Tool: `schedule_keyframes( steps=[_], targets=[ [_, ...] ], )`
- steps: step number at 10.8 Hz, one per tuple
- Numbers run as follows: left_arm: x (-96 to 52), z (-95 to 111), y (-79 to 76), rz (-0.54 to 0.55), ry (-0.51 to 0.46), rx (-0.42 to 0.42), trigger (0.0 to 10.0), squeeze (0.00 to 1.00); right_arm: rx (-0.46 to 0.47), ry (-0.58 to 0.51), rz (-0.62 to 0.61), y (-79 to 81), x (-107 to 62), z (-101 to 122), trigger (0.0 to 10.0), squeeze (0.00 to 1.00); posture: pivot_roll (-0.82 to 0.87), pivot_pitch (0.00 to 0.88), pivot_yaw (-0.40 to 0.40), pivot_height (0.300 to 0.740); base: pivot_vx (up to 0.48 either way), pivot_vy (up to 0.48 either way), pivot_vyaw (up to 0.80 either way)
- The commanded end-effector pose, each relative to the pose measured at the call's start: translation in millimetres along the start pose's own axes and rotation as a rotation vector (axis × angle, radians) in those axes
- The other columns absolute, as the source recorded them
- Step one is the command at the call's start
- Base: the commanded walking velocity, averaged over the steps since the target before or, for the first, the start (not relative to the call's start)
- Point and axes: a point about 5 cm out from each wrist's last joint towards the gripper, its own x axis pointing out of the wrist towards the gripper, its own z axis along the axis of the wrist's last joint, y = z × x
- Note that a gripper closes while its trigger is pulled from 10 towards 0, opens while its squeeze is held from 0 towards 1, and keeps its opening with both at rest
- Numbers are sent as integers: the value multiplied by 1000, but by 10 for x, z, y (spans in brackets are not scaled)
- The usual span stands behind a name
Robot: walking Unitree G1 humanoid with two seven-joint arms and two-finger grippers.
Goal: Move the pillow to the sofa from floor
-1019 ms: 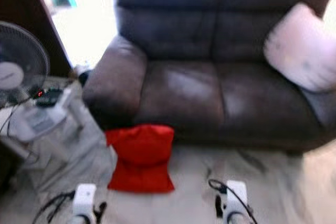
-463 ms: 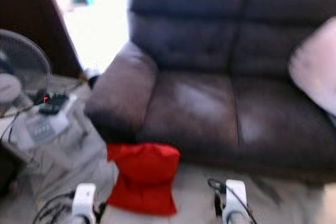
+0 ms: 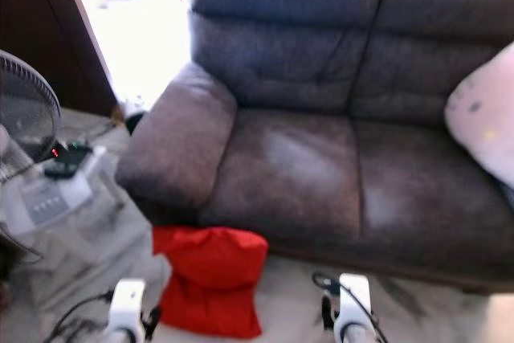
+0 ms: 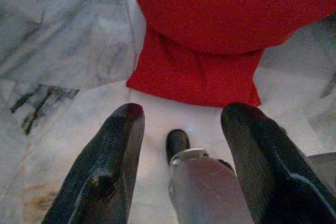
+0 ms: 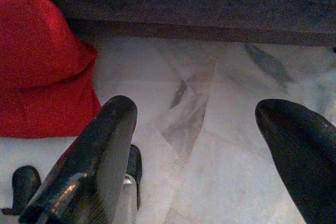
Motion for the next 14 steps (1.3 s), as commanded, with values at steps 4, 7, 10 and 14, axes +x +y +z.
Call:
schedule_keyframes(
  steps=[4, 7, 10, 14],
  targets=[
    [-18, -60, 25, 8, 23, 32, 10000, 0, 5, 2, 7, 17, -2, -10, 10000, 0, 41, 38, -45, 740, 0, -391, 542],
    [-18, -62, 26, 10, 23, 32, 10000, 0, -13, 5, 11, 16, -1, -9, 10000, 0, 41, 38, -47, 740, 0, -424, 0],
    [-22, -65, 22, 17, 15, 1, 10000, 0, 17, -2, 14, 18, -5, -13, 10000, 0, 40, 36, -48, 740, 0, -102, 0],
    [-22, -75, 18, 23, 23, -5, 10000, 0, -12, -15, 34, 13, -3, 7, 10000, 0, 40, 38, -50, 740, 0, 0, 400]
  ],
)
